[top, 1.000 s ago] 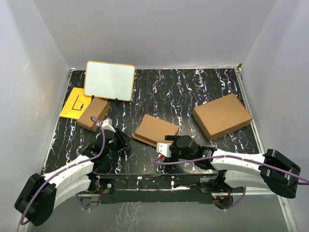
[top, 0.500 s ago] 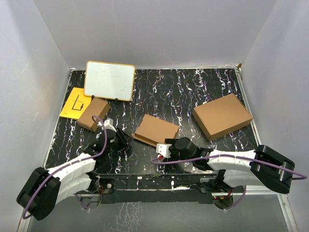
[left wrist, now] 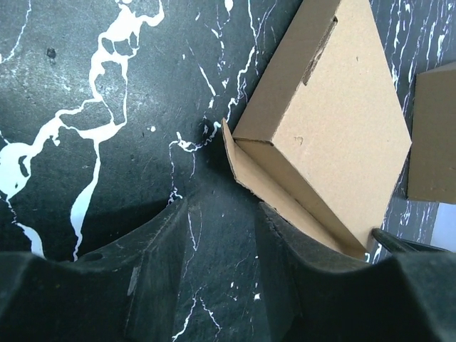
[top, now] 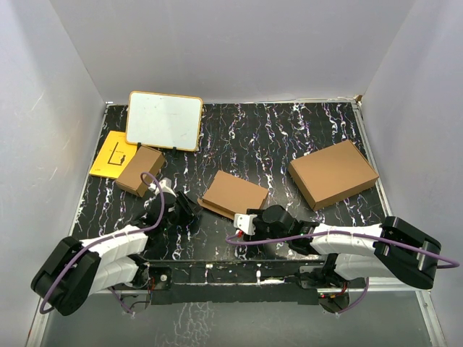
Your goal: Fold the paper box
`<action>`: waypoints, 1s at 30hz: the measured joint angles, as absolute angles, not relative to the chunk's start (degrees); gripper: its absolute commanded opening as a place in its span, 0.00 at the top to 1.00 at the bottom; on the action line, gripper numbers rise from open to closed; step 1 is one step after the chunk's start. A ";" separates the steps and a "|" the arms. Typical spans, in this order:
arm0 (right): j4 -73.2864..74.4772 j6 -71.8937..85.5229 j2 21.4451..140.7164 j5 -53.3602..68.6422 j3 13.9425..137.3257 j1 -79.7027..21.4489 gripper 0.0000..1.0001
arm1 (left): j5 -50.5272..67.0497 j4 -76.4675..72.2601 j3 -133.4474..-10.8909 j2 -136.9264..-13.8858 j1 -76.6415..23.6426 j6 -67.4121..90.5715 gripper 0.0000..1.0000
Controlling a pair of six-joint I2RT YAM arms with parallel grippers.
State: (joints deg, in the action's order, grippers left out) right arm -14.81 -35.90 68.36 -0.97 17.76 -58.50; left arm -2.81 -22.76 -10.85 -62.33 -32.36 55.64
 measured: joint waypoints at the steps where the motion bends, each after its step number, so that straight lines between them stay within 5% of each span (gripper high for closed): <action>1: -14.81 -35.86 68.36 -0.95 17.76 -58.50 0.51 | -2.79 -22.98 -10.85 -62.59 -32.36 55.83 0.57; 16: -14.81 -35.51 68.36 -0.69 17.76 -58.50 0.52 | -2.76 -26.94 -13.85 -69.32 -29.80 56.21 0.57; 30: -14.81 -35.42 68.36 -0.47 17.76 -58.50 0.53 | -3.66 -27.42 -15.55 -72.73 -29.39 53.98 0.76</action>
